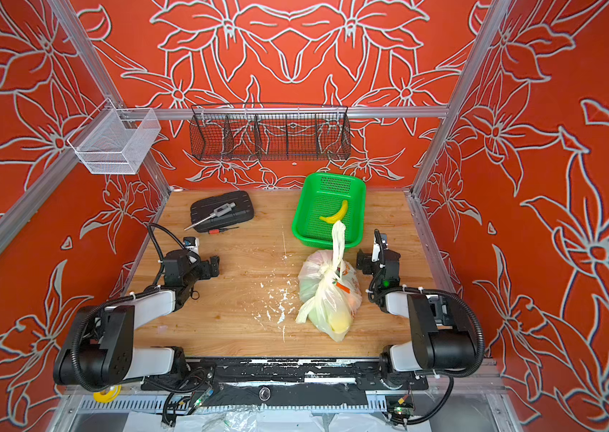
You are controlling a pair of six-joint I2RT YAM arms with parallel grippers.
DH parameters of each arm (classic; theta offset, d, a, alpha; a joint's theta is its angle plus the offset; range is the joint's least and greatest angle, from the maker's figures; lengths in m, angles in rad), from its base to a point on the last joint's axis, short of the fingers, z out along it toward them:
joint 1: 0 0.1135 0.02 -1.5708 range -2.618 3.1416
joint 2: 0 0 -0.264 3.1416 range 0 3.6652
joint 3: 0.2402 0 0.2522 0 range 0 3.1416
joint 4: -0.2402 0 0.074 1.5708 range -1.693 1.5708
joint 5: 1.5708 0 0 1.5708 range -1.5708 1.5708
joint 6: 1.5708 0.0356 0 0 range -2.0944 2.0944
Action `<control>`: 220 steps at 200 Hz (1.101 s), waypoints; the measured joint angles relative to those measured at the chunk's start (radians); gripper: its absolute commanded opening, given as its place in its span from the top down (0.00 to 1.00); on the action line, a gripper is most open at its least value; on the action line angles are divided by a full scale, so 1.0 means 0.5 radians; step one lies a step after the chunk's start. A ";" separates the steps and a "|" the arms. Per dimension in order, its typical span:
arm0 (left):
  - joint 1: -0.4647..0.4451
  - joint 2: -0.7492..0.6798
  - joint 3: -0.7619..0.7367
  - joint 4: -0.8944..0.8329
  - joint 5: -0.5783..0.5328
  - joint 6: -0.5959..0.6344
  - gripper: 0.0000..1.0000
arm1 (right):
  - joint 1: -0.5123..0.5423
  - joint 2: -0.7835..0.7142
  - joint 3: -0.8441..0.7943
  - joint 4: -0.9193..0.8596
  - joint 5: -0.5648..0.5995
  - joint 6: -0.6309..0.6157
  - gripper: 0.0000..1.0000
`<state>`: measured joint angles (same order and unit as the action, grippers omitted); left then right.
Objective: Untie the knot of the plastic bag and take out the fruit
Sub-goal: 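Reach both grippers toward the knotted bag handles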
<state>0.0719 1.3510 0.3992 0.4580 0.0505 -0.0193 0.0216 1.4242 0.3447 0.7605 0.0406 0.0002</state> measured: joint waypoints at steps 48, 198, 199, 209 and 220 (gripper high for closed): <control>0.000 0.000 0.000 0.000 0.000 -0.001 0.03 | 0.000 0.000 0.000 0.000 0.000 0.000 0.03; 0.000 -0.002 0.000 -0.001 0.000 0.000 0.03 | 0.000 -0.049 -0.054 0.030 -0.004 0.000 0.03; 0.000 -0.003 0.000 -0.002 0.000 -0.001 0.03 | 0.000 -0.052 -0.056 0.030 -0.004 0.000 0.03; 0.000 -0.014 0.000 -0.006 0.000 0.000 0.03 | 0.000 -0.102 -0.090 0.030 0.006 0.001 0.03; 0.000 -0.050 0.000 -0.026 -0.006 -0.002 0.03 | 0.000 -0.196 -0.124 0.006 0.024 0.007 0.03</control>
<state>0.0719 1.3258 0.3992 0.4450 0.0475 -0.0204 0.0216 1.3262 0.2825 0.7635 0.0528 0.0036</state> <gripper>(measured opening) 0.971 0.971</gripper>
